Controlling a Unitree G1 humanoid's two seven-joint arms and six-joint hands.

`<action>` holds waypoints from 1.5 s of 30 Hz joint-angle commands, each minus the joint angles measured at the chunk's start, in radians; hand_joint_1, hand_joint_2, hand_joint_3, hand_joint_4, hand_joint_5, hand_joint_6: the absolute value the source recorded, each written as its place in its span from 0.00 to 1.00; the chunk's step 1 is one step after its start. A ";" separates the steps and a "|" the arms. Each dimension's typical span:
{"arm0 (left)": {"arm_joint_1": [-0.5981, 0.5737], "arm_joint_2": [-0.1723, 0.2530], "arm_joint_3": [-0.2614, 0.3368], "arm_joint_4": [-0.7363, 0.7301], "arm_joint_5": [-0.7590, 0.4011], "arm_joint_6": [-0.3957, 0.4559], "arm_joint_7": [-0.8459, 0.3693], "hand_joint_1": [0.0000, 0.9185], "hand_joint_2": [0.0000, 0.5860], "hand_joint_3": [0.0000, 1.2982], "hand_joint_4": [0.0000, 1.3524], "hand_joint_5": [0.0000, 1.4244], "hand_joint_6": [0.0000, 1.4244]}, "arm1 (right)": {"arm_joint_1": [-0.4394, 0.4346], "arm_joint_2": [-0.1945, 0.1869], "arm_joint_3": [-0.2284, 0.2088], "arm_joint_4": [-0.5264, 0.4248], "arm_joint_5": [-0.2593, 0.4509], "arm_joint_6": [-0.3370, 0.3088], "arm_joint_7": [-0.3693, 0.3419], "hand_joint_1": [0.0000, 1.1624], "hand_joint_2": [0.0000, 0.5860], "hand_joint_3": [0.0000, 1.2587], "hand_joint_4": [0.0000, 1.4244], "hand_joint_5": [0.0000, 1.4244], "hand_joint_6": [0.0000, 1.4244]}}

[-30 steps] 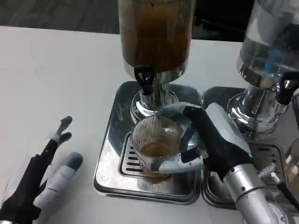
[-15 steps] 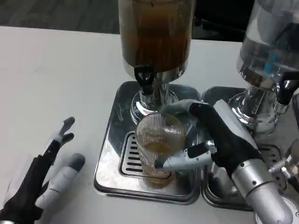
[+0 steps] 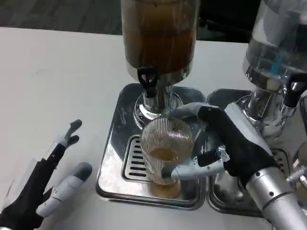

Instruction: Grasp the cup under the faucet to collect the drink, then remove the cup.

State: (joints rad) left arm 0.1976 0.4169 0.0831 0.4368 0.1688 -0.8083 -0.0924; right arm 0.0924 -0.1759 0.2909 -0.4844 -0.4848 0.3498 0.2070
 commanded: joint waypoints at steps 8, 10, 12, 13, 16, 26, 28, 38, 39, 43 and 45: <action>0.075 0.051 0.020 -0.096 0.040 -0.006 0.000 0.00 0.20 0.03 0.00 0.07 0.00 | 0.018 -0.031 0.021 -0.094 -0.003 -0.004 0.036 0.88 0.14 0.62 0.61 0.69 0.97; 0.102 0.064 0.036 -0.115 0.049 -0.007 0.003 0.00 0.20 0.03 0.00 0.07 0.00 | 0.025 -0.032 0.018 -0.106 0.004 -0.002 0.036 0.88 0.14 0.62 0.61 0.69 0.97; 0.125 0.074 0.047 -0.136 0.060 -0.008 0.007 0.00 0.20 0.03 0.00 0.07 0.00 | 0.030 -0.036 0.018 -0.122 0.005 0.004 0.040 0.88 0.14 0.62 0.61 0.69 0.97; 0.144 0.084 0.057 -0.153 0.076 -0.011 0.011 0.00 0.20 0.03 0.00 0.07 0.00 | 0.035 -0.042 0.014 -0.137 0.007 0.009 0.049 0.88 0.14 0.63 0.61 0.69 0.97; 0.193 0.104 0.086 -0.194 0.101 -0.019 0.013 0.00 0.20 0.03 0.00 0.07 0.00 | 0.049 -0.053 0.001 -0.175 0.020 0.022 0.072 0.88 0.14 0.63 0.62 0.69 0.97; 0.295 0.129 0.129 -0.270 0.224 -0.029 0.055 0.00 0.21 0.01 0.00 0.04 0.00 | 0.059 -0.070 0.002 -0.218 0.041 0.038 0.113 0.88 0.14 0.63 0.62 0.69 0.97; 0.310 0.128 0.133 -0.285 0.255 -0.026 0.069 0.00 0.21 0.01 0.00 0.04 0.00 | 0.061 -0.083 0.001 -0.227 0.049 0.035 0.132 0.88 0.14 0.63 0.62 0.69 0.97; 0.356 0.120 0.123 -0.310 0.329 -0.019 0.110 0.00 0.19 0.00 0.00 0.03 0.00 | 0.092 -0.119 -0.001 -0.280 0.077 0.035 0.171 0.88 0.14 0.63 0.62 0.69 0.97; 0.360 0.120 0.123 -0.311 0.332 -0.019 0.113 0.00 0.19 0.00 0.00 0.03 0.00 | 0.094 -0.119 -0.001 -0.283 0.079 0.037 0.173 0.88 0.14 0.63 0.62 0.69 0.97; 0.385 0.119 0.126 -0.325 0.352 -0.022 0.130 0.00 0.19 0.00 0.00 0.03 0.00 | 0.110 -0.126 -0.006 -0.301 0.079 0.040 0.176 0.88 0.14 0.63 0.62 0.69 0.97; 0.403 0.118 0.131 -0.332 0.367 -0.024 0.145 0.00 0.19 0.00 0.00 0.01 0.00 | 0.115 -0.130 -0.008 -0.311 0.078 0.041 0.177 0.88 0.14 0.63 0.62 0.69 0.97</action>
State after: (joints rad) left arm 0.5702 0.5329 0.2125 0.1222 0.5118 -0.8250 0.0271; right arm 0.2013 -0.3030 0.2934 -0.7569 -0.4224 0.3921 0.3790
